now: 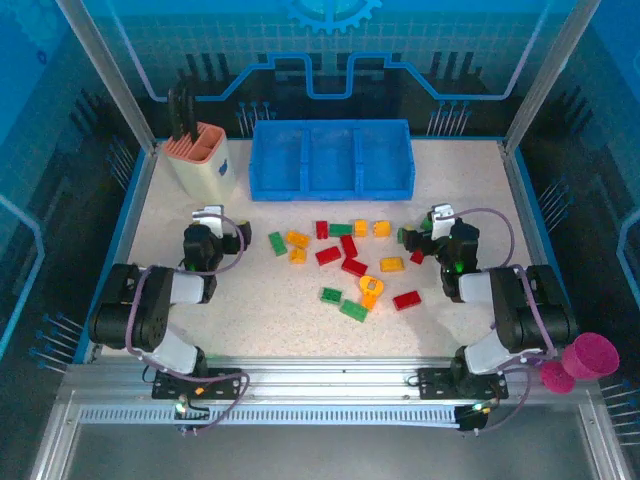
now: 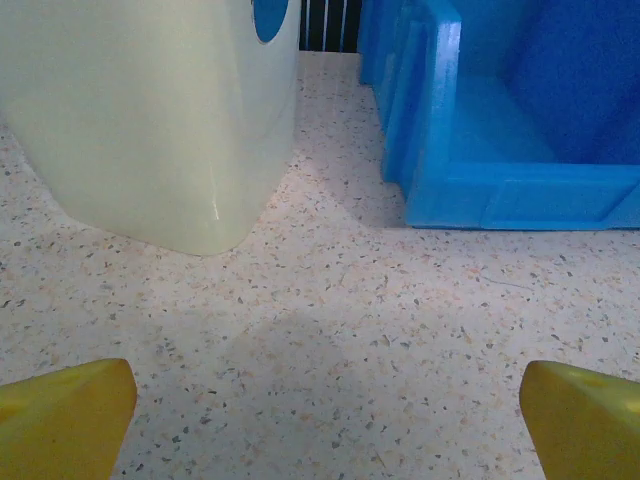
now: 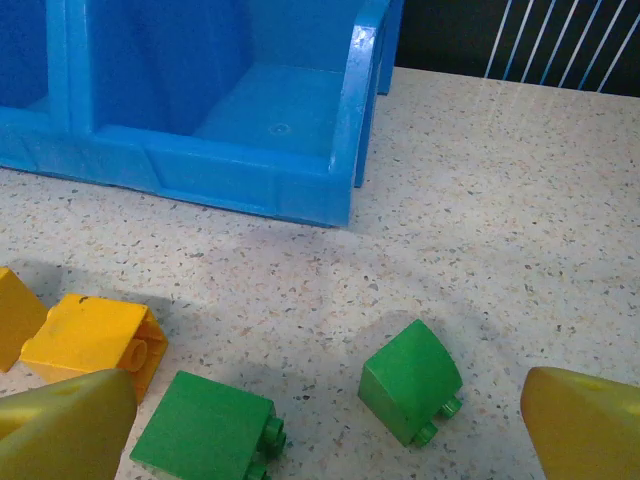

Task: Sort the legos into containers by color
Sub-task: Pick up the lego from the middle-right of the table.

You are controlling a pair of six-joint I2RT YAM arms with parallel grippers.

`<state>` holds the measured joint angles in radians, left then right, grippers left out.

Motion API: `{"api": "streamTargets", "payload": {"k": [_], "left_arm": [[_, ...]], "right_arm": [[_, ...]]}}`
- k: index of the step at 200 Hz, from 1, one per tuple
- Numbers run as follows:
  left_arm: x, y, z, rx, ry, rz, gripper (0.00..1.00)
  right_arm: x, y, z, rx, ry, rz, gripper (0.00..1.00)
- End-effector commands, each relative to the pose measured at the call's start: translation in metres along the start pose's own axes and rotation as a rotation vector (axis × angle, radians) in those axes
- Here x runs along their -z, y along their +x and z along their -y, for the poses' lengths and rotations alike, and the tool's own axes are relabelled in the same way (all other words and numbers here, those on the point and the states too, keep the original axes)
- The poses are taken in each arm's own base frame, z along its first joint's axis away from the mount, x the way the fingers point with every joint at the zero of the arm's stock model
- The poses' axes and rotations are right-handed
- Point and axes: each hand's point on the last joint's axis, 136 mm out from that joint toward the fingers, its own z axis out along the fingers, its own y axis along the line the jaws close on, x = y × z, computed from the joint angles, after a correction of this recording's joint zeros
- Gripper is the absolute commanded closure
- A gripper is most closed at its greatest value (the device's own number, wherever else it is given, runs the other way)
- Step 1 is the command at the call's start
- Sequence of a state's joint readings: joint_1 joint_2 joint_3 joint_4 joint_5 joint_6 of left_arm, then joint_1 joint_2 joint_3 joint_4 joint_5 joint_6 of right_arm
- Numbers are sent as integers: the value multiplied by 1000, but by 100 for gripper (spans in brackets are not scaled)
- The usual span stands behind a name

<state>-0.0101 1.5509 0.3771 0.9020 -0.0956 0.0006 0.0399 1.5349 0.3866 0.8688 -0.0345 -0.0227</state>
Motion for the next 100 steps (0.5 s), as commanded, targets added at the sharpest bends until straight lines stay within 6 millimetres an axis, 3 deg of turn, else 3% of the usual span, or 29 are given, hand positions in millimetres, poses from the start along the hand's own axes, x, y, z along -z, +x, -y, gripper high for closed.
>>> {"api": "streamTargets", "payload": {"k": [1, 100], "left_arm": [[-1, -7, 4, -7, 25, 23, 1], [-1, -7, 4, -7, 23, 22, 1]], "right_arm": [[-2, -9, 0, 0, 1, 27, 0], [-2, -9, 0, 3, 7, 28, 0]]}}
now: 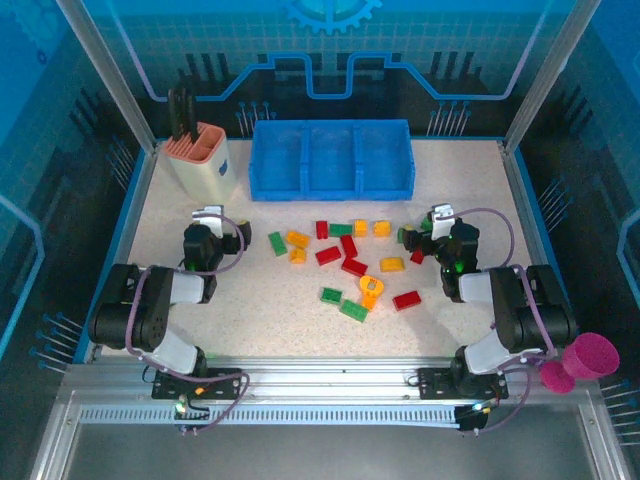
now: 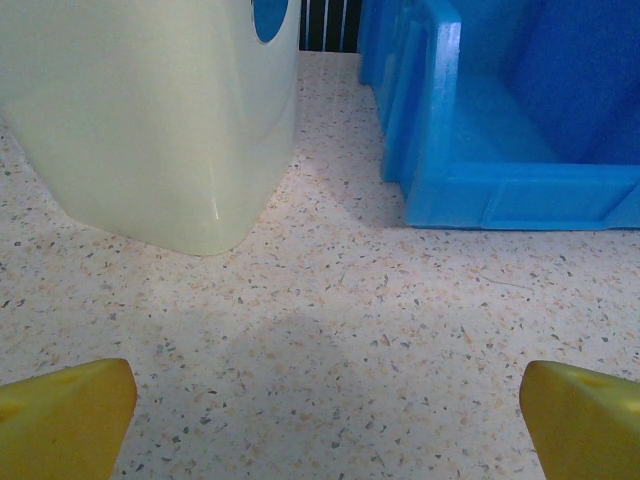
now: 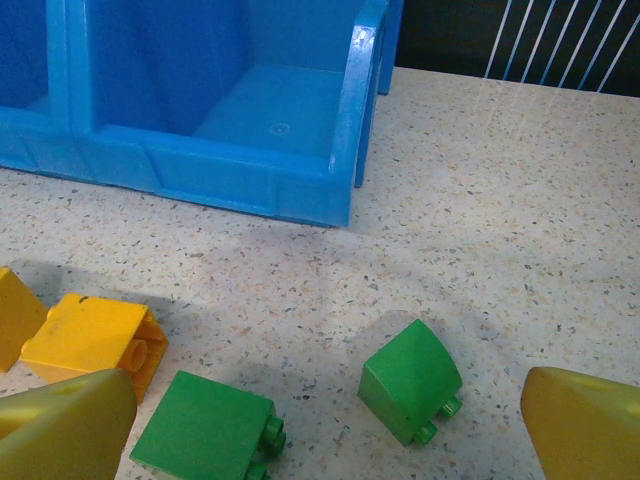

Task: Sort the legos into containers by color
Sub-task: Pick up the lego from the middle-right of the table.

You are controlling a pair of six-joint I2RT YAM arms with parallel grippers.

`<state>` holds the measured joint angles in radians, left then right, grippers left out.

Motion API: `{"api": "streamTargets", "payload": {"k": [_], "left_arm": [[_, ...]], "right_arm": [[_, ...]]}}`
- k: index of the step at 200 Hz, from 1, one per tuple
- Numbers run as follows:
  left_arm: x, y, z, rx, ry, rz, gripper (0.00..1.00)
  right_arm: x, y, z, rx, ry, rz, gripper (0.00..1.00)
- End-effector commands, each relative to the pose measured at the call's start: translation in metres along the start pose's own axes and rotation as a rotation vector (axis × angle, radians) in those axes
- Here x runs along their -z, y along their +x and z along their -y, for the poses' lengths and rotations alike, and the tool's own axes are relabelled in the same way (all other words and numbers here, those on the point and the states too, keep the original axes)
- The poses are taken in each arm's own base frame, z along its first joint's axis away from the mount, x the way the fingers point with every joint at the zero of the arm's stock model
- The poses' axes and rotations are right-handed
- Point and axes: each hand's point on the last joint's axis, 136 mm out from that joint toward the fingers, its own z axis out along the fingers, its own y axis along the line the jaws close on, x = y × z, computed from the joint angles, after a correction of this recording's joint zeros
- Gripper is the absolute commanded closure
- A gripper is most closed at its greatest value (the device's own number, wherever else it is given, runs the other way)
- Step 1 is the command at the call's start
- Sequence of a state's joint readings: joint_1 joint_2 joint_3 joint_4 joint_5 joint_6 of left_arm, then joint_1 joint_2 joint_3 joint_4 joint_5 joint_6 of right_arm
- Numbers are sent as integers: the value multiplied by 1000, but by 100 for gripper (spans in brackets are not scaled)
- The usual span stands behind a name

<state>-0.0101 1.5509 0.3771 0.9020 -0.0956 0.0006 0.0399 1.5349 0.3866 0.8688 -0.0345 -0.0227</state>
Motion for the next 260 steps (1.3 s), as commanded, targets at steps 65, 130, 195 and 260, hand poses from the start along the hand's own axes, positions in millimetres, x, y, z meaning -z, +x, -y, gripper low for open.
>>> {"api": "streamTargets", "payload": {"k": [65, 130, 195, 260], "left_arm": [[-1, -8, 5, -7, 26, 24, 1], [-1, -7, 4, -5, 25, 22, 0], [-1, -7, 7, -10, 41, 24, 1], [0, -7, 9, -13, 53, 24, 1]], "right_arm": [[-2, -8, 1, 2, 7, 26, 0], [-2, -8, 1, -2, 3, 24, 0], [-1, -9, 1, 4, 14, 31, 0], [-2, -8, 7, -15, 43, 24, 0]]}}
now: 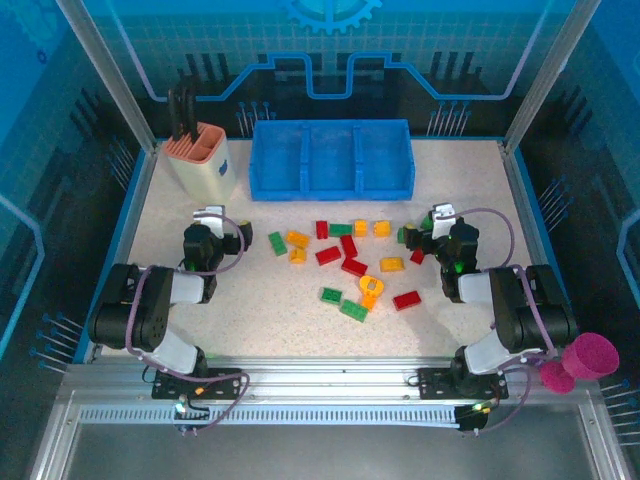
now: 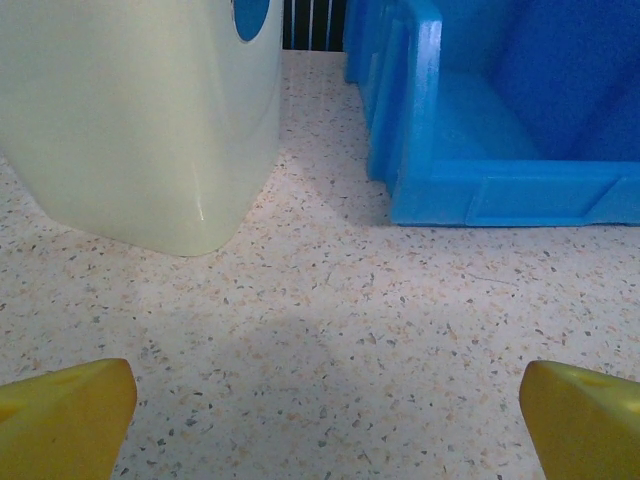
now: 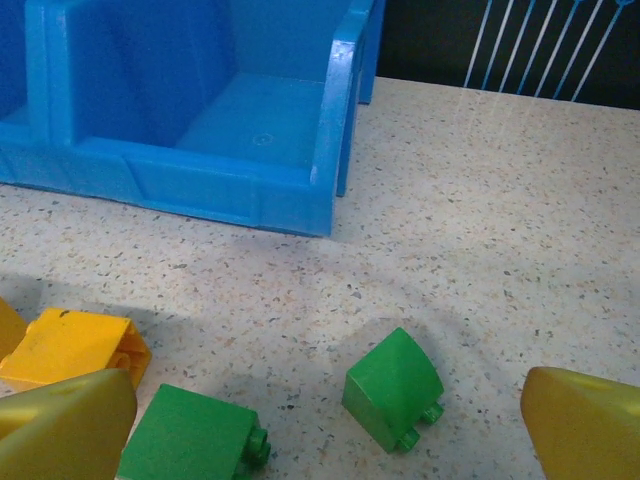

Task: Sort the legos into containers by color
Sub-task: Pick up the lego from the middle-right of the table.

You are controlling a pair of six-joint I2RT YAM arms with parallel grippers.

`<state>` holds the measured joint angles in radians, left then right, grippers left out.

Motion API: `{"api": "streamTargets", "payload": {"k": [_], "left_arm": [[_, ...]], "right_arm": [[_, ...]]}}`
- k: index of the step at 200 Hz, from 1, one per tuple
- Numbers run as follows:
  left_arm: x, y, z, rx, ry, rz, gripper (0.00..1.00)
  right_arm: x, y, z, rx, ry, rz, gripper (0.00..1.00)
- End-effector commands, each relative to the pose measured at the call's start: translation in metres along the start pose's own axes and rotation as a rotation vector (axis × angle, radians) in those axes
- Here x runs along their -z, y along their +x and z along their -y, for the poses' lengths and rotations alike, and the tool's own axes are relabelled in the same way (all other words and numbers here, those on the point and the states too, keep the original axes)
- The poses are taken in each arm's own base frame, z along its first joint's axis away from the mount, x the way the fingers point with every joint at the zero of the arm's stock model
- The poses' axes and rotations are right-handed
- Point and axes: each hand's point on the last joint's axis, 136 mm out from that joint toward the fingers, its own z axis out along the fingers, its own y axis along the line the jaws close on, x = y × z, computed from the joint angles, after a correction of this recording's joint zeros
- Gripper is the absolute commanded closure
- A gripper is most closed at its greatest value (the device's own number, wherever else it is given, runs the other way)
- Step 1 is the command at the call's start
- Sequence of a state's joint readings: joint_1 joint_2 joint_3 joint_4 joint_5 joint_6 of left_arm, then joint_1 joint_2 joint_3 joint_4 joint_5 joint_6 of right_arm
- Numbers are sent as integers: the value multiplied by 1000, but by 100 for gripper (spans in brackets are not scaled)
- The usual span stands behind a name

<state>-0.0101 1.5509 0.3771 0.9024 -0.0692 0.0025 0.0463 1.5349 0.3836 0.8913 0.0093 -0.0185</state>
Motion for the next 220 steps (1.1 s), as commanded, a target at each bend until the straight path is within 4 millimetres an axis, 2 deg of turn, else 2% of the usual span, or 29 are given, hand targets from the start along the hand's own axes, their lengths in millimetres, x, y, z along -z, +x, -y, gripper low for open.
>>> {"api": "streamTargets", "payload": {"k": [1, 76, 87, 102, 119, 131, 138, 144, 146, 150, 161, 172, 189, 220], "left_arm": [[0, -8, 4, -11, 28, 27, 1], [1, -8, 0, 32, 71, 24, 1], [2, -15, -6, 46, 33, 33, 1], [9, -42, -11, 59, -19, -13, 1], [32, -103, -10, 114, -51, -5, 1], [55, -144, -14, 192, -101, 34, 1], [68, -168, -9, 209, -87, 48, 1], [77, -185, -3, 206, -68, 55, 1], [80, -190, -1, 204, -64, 54, 1], [85, -199, 3, 193, -52, 49, 1], [95, -219, 8, 164, -44, 29, 1], [100, -227, 13, 135, -30, -26, 1], [101, -225, 24, 95, 24, -126, 1], [96, -203, 37, 86, 75, -218, 1]], "right_arm": [[-2, -4, 1, -15, 3, 8, 0], [-4, -4, 2, -15, 4, -1, 0], [-4, -4, 1, -12, 5, 0, 0], [-4, -12, 8, -19, 48, -30, 0], [2, -39, 17, -25, 106, -94, 0], [9, -58, 24, -91, 144, -156, 0], [14, -68, 27, -141, 155, -227, 0], [16, -70, 26, -166, 157, -277, 0], [16, -78, 27, -178, 159, -281, 0], [17, -82, 26, -202, 157, -311, 0], [17, -85, 14, -257, 93, -390, 0], [16, -81, 0, -306, 38, -471, 2], [14, -73, -14, -347, 12, -566, 5], [5, -53, -15, -340, 49, -684, 10]]}}
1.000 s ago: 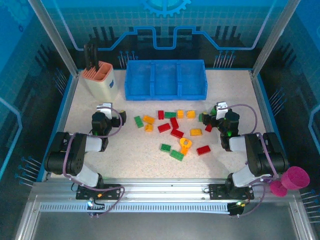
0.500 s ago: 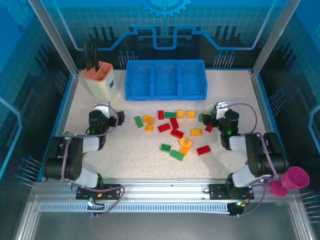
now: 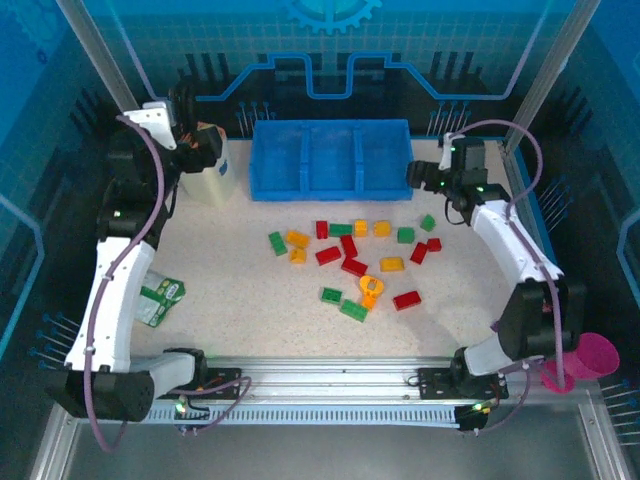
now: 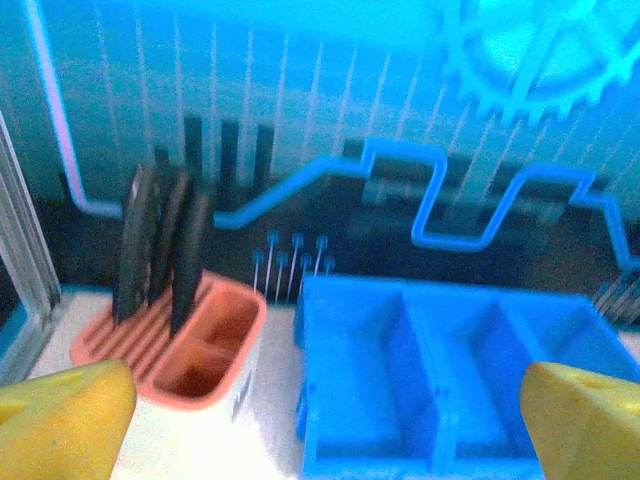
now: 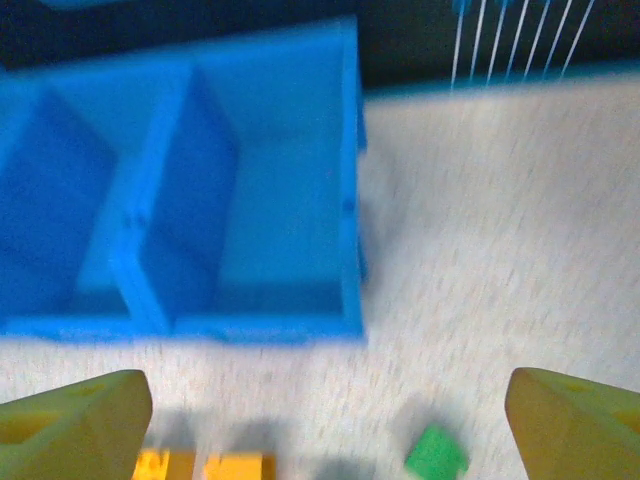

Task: Sort the legos into containers by color
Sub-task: Pick up the lego from the middle-right of the table.

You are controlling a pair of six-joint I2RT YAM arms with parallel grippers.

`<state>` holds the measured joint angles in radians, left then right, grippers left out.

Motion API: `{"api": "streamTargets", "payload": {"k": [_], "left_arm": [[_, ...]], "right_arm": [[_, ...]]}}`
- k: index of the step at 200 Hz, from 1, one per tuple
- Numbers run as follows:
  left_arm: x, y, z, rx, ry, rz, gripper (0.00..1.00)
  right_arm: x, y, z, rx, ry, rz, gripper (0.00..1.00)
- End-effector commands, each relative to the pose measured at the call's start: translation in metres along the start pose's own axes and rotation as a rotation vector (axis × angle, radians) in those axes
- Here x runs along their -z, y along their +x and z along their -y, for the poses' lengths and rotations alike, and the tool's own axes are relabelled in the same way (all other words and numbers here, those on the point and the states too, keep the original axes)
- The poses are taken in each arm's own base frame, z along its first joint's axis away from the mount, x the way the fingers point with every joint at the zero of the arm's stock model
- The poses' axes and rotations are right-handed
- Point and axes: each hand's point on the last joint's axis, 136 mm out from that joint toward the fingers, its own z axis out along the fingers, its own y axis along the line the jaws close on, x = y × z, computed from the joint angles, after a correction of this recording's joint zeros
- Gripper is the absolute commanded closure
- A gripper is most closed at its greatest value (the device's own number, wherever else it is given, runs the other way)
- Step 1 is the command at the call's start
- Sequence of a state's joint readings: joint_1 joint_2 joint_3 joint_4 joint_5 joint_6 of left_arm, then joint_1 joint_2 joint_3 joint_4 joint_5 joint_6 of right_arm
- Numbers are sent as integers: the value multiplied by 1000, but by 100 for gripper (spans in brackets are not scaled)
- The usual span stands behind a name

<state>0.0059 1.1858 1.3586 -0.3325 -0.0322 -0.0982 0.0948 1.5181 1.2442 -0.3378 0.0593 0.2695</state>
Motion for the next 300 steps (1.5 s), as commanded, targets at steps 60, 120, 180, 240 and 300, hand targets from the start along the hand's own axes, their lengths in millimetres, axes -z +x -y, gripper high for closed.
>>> {"api": "streamTargets", "payload": {"k": [60, 120, 180, 240, 300], "left_arm": [[-25, 113, 12, -10, 62, -394, 1], [-32, 131, 20, -35, 76, -438, 0], [-34, 133, 25, -41, 87, -452, 1], [-35, 135, 31, -48, 99, -465, 0], [-36, 134, 32, -50, 104, -466, 1]], "right_arm": [[-48, 84, 31, -50, 147, -448, 17], [-86, 106, 62, -98, 206, -547, 25], [-102, 119, 74, -97, 260, -602, 32], [-113, 141, 80, -115, 260, -654, 48], [-112, 150, 87, -124, 255, -677, 64]]}}
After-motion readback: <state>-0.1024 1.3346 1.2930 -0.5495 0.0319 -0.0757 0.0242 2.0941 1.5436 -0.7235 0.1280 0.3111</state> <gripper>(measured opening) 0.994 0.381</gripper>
